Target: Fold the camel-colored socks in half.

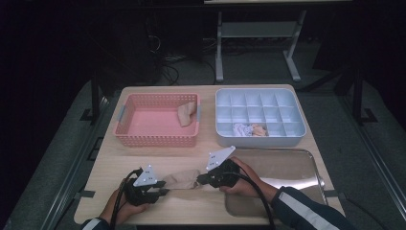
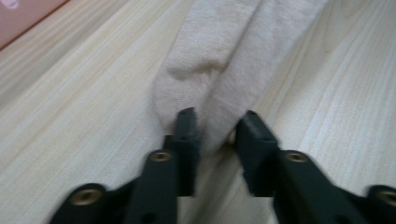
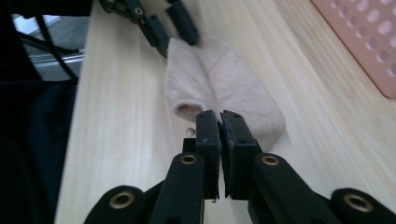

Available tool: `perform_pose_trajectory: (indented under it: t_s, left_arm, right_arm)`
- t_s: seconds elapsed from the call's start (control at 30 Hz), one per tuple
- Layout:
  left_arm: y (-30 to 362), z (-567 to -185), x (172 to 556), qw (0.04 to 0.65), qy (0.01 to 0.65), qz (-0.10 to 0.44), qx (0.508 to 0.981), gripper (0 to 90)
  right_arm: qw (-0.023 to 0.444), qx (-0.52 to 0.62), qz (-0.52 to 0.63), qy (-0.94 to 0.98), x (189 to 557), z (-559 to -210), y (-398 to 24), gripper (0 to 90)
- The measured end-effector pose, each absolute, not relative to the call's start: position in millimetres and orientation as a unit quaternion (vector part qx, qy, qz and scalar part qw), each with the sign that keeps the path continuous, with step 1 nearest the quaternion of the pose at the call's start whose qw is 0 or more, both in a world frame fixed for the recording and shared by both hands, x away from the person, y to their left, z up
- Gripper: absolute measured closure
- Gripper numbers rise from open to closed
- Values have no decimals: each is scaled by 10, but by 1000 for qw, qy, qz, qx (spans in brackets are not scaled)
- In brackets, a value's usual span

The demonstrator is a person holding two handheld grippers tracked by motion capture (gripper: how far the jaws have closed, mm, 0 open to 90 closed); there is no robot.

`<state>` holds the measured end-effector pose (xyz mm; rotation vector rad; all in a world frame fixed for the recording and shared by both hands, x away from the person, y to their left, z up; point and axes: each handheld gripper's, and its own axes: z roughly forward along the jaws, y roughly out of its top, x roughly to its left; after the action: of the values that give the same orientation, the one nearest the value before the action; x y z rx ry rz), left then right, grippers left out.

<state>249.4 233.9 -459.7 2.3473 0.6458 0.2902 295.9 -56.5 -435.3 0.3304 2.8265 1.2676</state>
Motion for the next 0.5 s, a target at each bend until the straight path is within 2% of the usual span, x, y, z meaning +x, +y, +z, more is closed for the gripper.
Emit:
perform_pose_trajectory:
  t_s: [0.13, 0.23, 0.33, 0.4, 0.5]
  left_arm:
    - [2315, -4566, 2484, 343, 232, 113, 903, 854]
    - [2299, -4500, 2487, 371, 237, 100, 892, 886]
    - [2267, -4437, 2498, 394, 248, 95, 880, 887]
    - [2256, -4400, 2510, 400, 248, 97, 877, 888]
    - [2250, -4361, 2525, 408, 258, 95, 871, 889]
  right_arm:
    - [22, 131, 403, 906, 3014, -4380, -565, 839]
    - [26, 147, 396, 906, 3067, -4405, -577, 801]
    - [23, 138, 410, 901, 3076, -4363, -615, 693]
    - [29, 126, 427, 895, 3043, -4301, -635, 576]
    - [23, 106, 438, 892, 2993, -4230, -643, 457]
